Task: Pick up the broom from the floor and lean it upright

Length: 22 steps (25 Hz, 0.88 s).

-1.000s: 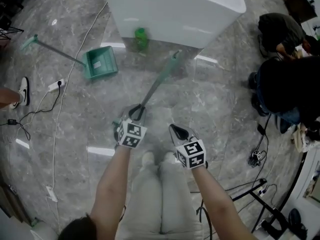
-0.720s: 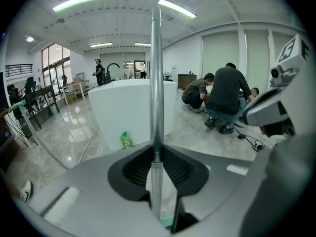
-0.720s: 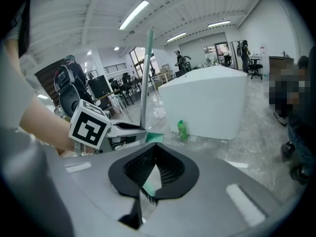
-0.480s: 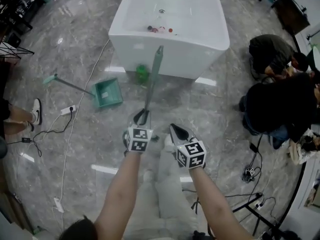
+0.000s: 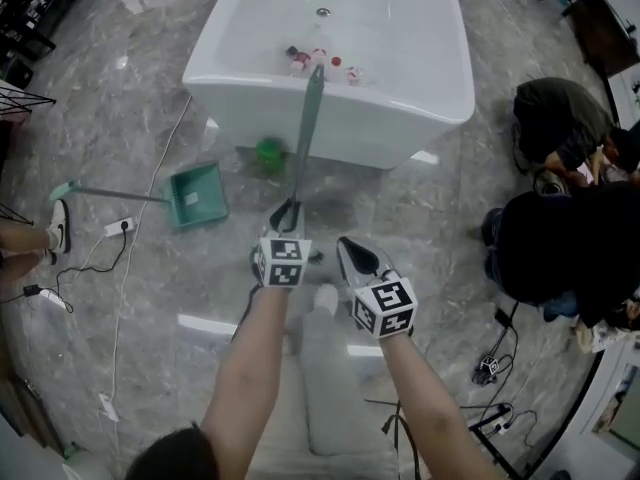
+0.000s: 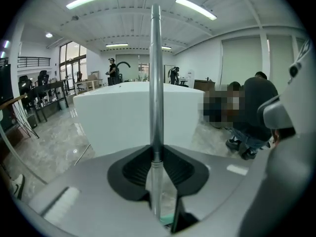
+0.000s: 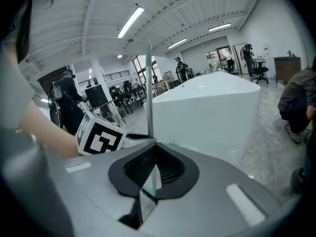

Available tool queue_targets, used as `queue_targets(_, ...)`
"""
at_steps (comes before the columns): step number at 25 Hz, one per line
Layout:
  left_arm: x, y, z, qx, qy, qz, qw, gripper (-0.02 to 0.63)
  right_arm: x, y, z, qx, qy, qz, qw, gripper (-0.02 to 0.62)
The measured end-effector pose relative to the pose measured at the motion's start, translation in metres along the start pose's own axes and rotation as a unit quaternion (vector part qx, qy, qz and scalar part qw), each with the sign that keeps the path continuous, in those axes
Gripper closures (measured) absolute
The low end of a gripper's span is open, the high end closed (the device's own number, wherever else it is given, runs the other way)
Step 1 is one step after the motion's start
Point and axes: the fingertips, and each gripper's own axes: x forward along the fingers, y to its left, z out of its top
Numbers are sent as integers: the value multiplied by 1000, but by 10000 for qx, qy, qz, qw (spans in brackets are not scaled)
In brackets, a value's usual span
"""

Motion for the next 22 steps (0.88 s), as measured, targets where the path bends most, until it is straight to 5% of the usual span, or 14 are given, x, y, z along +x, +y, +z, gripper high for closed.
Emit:
queue_targets(8, 99, 8, -15, -145, -42, -98, 9998, 531, 59, -48, -13, 19, -253, -104, 9996, 594)
queue_targets(13, 144, 9, -14, 432, 92, -194, 9988, 531, 79, -60, -24, 149, -306, -123, 9993, 594)
queue_targets(22, 192, 15, 0, 395, 323, -125, 9986, 528, 87, -84, -24, 194, -184, -227, 9994, 594)
